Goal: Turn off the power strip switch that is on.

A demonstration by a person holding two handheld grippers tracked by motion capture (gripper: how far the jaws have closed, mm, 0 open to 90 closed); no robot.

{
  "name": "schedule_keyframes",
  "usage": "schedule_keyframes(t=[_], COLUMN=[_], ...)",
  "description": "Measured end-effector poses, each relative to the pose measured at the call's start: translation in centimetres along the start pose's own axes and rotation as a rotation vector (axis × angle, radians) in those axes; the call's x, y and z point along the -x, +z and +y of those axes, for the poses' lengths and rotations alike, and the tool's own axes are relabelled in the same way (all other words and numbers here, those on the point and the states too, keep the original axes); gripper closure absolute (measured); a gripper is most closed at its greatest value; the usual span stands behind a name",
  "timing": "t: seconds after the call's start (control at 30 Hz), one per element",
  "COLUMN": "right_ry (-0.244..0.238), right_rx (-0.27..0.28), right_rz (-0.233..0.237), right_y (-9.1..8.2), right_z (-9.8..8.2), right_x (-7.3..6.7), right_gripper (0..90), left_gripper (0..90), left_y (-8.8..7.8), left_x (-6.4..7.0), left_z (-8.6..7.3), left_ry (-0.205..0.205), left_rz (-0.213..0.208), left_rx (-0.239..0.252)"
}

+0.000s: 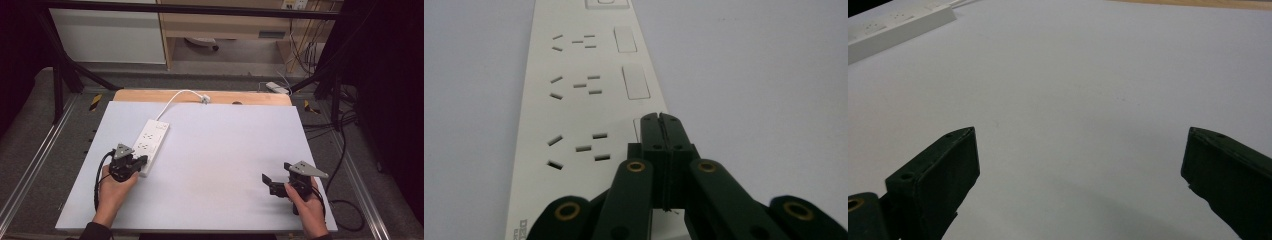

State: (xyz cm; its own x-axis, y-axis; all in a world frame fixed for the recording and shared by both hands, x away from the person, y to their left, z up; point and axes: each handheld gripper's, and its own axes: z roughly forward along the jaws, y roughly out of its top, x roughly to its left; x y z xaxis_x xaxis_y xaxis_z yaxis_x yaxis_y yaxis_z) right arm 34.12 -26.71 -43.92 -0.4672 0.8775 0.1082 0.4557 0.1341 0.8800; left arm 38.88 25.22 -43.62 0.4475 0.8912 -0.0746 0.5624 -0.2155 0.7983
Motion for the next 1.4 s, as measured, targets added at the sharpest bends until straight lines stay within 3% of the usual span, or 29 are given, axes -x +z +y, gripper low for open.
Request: schedule_keyframes(t=[1.4], right_ry=[0.001], right_rx=[0.005], right_rz=[0.003], right_y=[-0.04], right_z=[0.07], right_x=[0.01], right_gripper=[2.6], left_gripper=[90.0], left_y=[0.0], left_x=[-0.11], left_z=[-0.22], left_ry=[-0.001], left_rz=[0.002], left_rx=[0.008])
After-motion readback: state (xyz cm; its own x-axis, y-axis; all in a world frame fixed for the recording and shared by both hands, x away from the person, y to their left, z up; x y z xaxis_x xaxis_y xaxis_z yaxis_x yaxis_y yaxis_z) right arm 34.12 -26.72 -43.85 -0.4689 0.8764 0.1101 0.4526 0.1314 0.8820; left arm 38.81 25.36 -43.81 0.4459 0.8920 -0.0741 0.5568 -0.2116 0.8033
